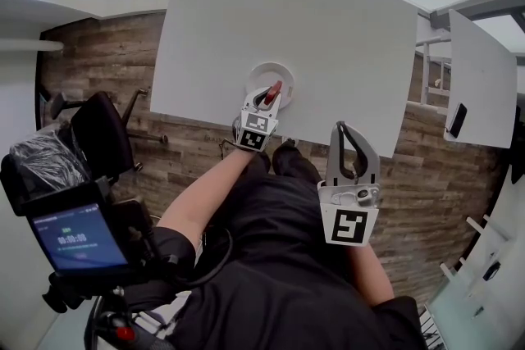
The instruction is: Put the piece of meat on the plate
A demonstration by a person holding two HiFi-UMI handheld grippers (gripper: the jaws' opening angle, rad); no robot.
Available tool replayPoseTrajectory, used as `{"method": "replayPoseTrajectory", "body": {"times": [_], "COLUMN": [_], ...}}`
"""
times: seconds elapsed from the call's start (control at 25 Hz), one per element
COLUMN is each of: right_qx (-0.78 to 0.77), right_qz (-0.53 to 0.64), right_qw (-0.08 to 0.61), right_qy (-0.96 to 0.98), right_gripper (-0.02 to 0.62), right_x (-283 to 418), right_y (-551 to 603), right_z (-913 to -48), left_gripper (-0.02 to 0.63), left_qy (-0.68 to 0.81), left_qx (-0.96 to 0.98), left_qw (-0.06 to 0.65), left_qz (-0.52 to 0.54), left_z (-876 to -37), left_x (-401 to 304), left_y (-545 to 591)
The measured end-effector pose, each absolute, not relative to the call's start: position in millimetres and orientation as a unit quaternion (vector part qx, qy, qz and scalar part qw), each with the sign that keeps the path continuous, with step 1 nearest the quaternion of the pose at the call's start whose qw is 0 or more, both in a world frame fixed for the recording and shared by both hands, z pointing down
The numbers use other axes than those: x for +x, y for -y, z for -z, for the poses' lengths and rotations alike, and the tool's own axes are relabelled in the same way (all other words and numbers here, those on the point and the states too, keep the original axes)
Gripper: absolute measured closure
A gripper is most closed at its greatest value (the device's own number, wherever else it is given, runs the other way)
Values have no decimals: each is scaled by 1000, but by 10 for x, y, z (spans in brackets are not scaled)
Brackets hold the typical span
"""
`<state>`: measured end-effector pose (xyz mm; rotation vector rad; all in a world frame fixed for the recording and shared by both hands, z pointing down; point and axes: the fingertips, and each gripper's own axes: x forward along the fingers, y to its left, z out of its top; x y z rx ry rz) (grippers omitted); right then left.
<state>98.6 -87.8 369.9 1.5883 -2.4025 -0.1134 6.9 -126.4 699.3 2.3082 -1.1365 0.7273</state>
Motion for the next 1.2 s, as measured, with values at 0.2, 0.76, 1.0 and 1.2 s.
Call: {"method": "replayPoseTrajectory", "body": {"times": [0.2,0.76,1.0,1.2], "right_qx": [542,552,553,554], "right_qz": [40,4,5,4], "right_qw": [127,118,123,120], "right_qy": [830,825,824,824], "right_gripper": [589,589,589,589], "right_x": [958,1052,1049,1021], "right_y": [847,803,775,763], "right_z": [-3692,-3762,-3769,-3762], "left_gripper": [511,511,511,511], "left_qy": [396,406,385,384], "left_qx": [848,829,840,837], "left_qw": [237,287,308,311], "left_qz": [-260,-258,-226,-234], "left_z": [-6989,-7119,-7061,-7093], "left_x": [114,3,114,154], "left_y": [1283,1347,1342,1354]}}
